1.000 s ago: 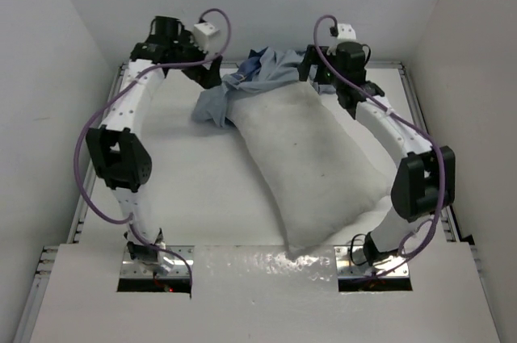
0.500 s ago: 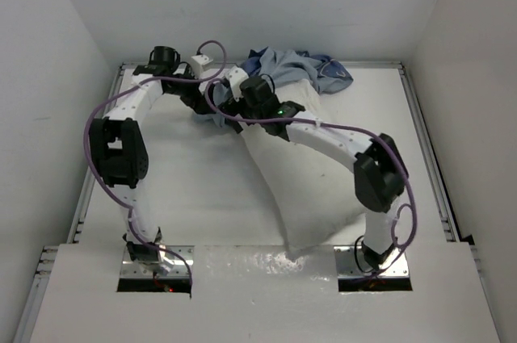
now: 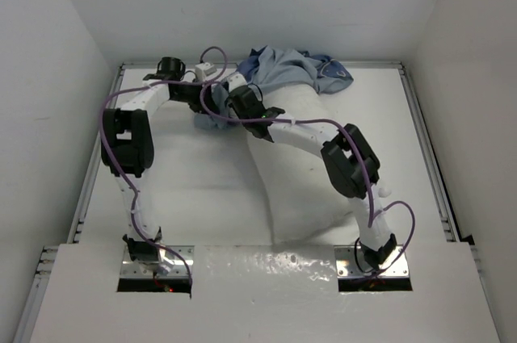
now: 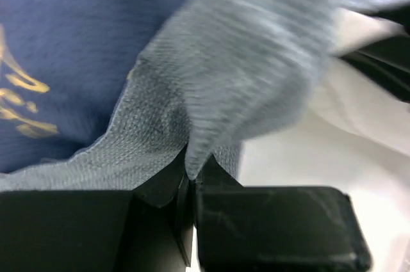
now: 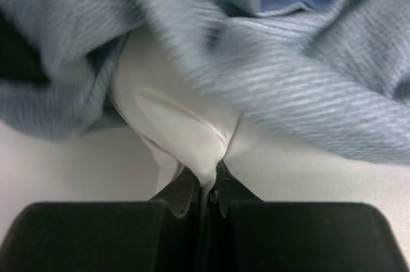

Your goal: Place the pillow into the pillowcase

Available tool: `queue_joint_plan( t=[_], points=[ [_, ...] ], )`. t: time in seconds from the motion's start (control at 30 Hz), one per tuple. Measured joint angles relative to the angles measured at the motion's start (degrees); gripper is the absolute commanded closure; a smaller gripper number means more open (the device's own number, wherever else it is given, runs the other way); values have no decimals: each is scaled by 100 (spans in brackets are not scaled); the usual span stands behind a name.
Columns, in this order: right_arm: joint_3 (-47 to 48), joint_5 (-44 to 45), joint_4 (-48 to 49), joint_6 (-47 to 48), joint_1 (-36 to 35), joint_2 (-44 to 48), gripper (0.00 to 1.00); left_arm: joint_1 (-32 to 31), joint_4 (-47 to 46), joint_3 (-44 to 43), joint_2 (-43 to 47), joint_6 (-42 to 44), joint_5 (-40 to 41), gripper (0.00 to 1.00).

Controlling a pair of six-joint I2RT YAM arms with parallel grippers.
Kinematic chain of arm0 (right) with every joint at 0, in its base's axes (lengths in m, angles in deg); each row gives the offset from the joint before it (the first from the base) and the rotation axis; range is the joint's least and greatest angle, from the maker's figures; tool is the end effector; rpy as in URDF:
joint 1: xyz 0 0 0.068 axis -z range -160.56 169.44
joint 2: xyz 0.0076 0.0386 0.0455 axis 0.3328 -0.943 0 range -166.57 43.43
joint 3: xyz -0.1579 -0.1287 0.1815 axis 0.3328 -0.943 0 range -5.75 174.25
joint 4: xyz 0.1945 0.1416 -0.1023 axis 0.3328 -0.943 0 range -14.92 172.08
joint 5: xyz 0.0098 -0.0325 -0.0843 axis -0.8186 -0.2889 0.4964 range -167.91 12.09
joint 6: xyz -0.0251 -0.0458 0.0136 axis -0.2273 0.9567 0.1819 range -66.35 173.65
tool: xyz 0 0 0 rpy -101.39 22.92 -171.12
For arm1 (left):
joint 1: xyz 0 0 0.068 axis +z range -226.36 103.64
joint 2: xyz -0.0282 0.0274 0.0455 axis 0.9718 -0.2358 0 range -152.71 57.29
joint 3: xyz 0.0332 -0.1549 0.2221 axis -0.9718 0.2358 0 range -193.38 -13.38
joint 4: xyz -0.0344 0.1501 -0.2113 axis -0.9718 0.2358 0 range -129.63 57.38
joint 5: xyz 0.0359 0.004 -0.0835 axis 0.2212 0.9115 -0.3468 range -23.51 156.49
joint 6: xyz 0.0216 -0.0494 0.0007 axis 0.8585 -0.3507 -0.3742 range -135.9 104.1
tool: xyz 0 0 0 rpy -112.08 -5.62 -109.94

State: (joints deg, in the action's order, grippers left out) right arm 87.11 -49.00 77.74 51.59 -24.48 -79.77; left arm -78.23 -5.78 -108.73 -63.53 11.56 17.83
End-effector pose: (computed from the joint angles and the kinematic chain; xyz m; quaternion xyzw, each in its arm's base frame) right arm 0.3669 0.3294 0.2025 -0.1982 0.8425 -0.0279 0.5001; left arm 0.4509 -0.0415 0.2052 0.3279 0.8225 -0.3341 0.3231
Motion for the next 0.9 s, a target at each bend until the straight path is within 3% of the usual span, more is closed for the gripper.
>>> queue_joint_plan(
  t=[0.17, 0.3, 0.6, 0.9],
  points=[
    [-179, -632, 455, -1838, 487, 310, 100, 11, 1172, -636, 22, 570, -400, 100],
    [-492, -538, 1163, -2990, 1067, 916, 100, -13, 1740, -1084, 264, 1005, -507, 100],
    [-894, -293, 2411, -3495, 1008, 1825, 100, -396, 2354, -1915, 629, 1108, -986, 100],
    [-387, 101, 2612, -3932, 881, 920, 100, -1040, 3429, -2284, 634, 2083, -1926, 100]
  ],
)
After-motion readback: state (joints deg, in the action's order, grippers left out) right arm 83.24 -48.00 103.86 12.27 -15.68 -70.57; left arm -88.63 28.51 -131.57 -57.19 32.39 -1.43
